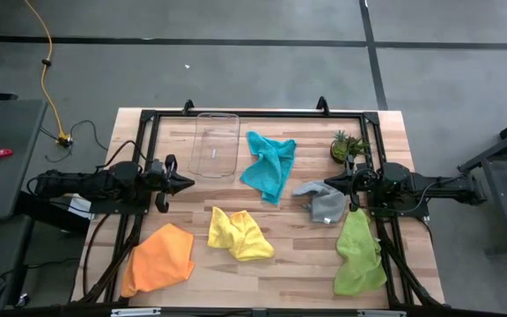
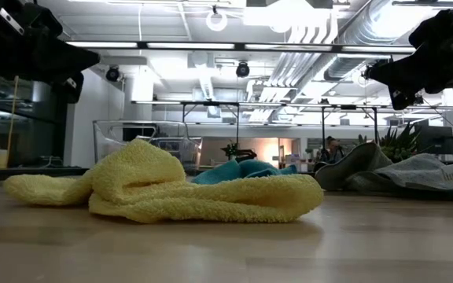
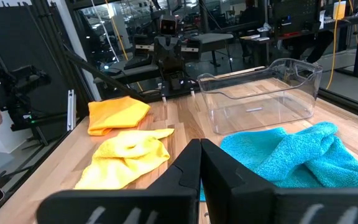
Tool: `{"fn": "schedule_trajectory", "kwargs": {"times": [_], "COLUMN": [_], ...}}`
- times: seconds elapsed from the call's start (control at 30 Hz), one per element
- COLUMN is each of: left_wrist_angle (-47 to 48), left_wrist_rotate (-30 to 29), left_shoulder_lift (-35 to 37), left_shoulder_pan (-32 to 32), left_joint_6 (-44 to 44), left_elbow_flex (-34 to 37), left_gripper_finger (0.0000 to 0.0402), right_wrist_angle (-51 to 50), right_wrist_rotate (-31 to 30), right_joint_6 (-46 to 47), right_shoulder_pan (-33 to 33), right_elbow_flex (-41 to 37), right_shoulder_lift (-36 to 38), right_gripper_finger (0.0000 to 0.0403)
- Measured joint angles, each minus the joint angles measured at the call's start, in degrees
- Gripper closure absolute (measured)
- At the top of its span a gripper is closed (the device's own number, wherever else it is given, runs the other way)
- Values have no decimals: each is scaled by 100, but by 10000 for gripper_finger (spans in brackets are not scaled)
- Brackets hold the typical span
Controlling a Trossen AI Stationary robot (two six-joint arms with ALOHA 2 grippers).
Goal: Fold microfiber towels
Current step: Fold the yellow microfiber cloth
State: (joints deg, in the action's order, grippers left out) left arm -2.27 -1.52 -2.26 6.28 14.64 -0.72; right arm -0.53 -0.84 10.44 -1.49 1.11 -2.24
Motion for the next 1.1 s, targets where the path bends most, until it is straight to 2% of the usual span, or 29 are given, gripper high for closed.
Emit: {"fn": "schedule_trajectory", "kwargs": {"times": [0.13,0.2,0.27,0.33,0.47,0.67,0.8,0.93,1.0,1.1], "left_wrist_angle": [-932,-1578,-1790,-1794,-1459,-470,48,244,372,879], "left_wrist_rotate": [-216,-5,236,187,-211,-389,-387,-387,-503,-1019], "left_shoulder_lift": [-83,-278,-546,-952,-2034,-3598,-4347,-4946,-5216,-5659], "left_shoulder_pan": [2,2,-28,-69,-179,-408,-682,-1138,-1418,-1849], "left_joint_6": [25,-27,-243,-539,-1160,-1627,-1401,-1019,-815,-678], "left_elbow_flex": [-1,-11,-181,-457,-1073,-1881,-2063,-2119,-2218,-2489], "left_gripper_finger": [401,401,400,398,386,342,298,254,237,220], "right_wrist_angle": [42,165,287,423,783,1129,1105,1099,1110,1168], "right_wrist_rotate": [-55,-233,-382,-574,-812,-1070,-1122,-1466,-1620,-1724], "right_joint_6": [-1,0,-4,-1,-2,-44,-39,-12,6,145], "right_shoulder_pan": [0,0,-1,-1,-1,-1,-1,-1,1,0], "right_elbow_flex": [0,-1,-1,-1,-1,-1,-1,-1,-1,-1], "right_shoulder_lift": [1,0,1,0,0,0,0,-1,-32,-137], "right_gripper_finger": [402,402,402,402,402,402,402,396,383,346]}}
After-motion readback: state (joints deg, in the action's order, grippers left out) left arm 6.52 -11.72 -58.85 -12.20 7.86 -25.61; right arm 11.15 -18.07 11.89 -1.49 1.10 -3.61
